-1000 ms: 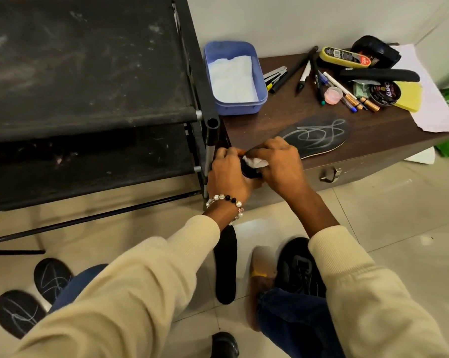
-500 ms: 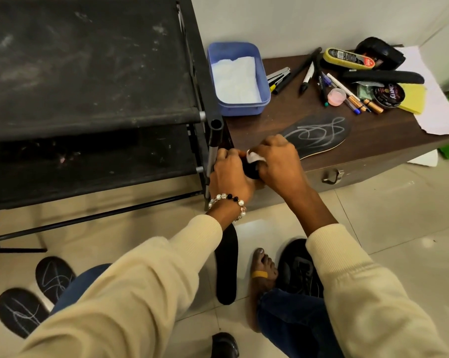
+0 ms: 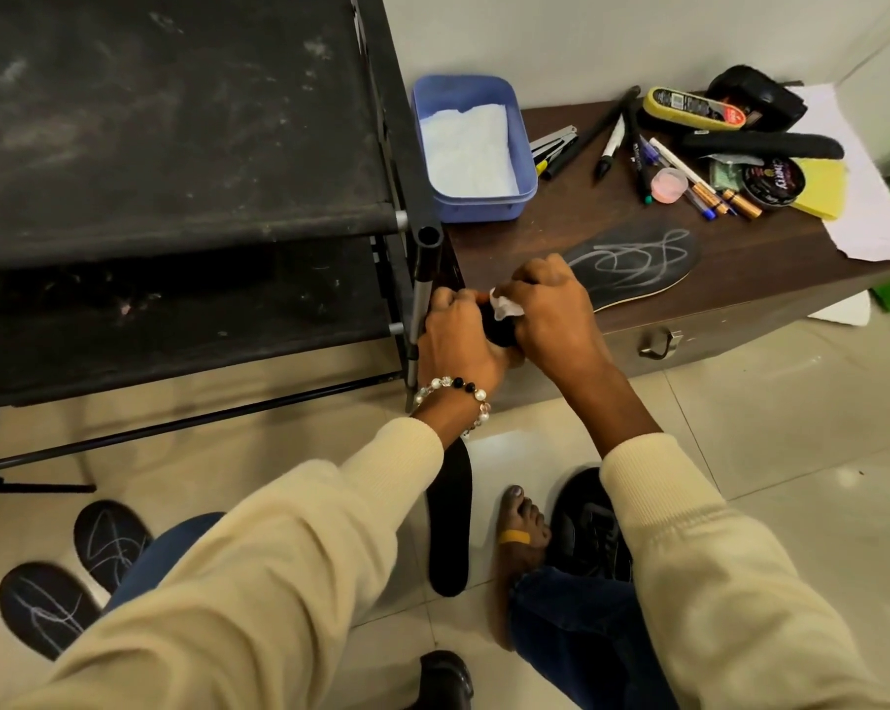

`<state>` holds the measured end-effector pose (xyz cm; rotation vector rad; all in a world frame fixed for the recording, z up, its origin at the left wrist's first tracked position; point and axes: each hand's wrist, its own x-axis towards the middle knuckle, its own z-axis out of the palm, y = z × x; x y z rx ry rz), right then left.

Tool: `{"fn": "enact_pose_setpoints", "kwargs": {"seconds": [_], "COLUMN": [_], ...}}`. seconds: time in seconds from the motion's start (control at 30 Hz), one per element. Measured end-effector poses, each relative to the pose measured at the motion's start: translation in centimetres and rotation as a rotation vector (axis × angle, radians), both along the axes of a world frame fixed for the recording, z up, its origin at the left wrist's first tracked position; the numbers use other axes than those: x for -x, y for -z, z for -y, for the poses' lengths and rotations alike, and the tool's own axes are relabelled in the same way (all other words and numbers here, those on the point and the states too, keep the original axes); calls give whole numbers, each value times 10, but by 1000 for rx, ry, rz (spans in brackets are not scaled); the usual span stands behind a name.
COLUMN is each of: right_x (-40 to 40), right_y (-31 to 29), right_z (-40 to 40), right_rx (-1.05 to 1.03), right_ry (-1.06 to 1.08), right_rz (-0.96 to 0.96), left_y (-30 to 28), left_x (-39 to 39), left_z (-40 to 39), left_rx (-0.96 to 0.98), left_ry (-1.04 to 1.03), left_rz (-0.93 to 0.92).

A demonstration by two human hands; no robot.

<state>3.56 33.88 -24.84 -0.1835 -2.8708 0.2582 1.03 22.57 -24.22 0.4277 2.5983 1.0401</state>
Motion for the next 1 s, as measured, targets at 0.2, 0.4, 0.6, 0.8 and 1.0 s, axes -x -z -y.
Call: {"fn": "enact_pose_setpoints", "kwargs": {"seconds": [0.2,0.4,0.6,0.8,1.0], "right_x": [-3,-3,0,-12,0], "right_y": [-6,-6,1,-4,1], "right_z": [3,-9,-5,-2,-15], "right_rx": [47,5,8,40,-1], "right_ry": [-89,-96,10,-167,66], "right_rz": [52,23,46,-4,16], "left_y": [0,3,4,5,4], "left_x": [1,0,0,0,0], "left_z": [-2,-2,-2,-3,-2], "left_rx": [19,-5,5,17,18], "left_ry": [-5,-5,-8,-7,11], "left_rz": [-3,2,-7,-26,-9]}}
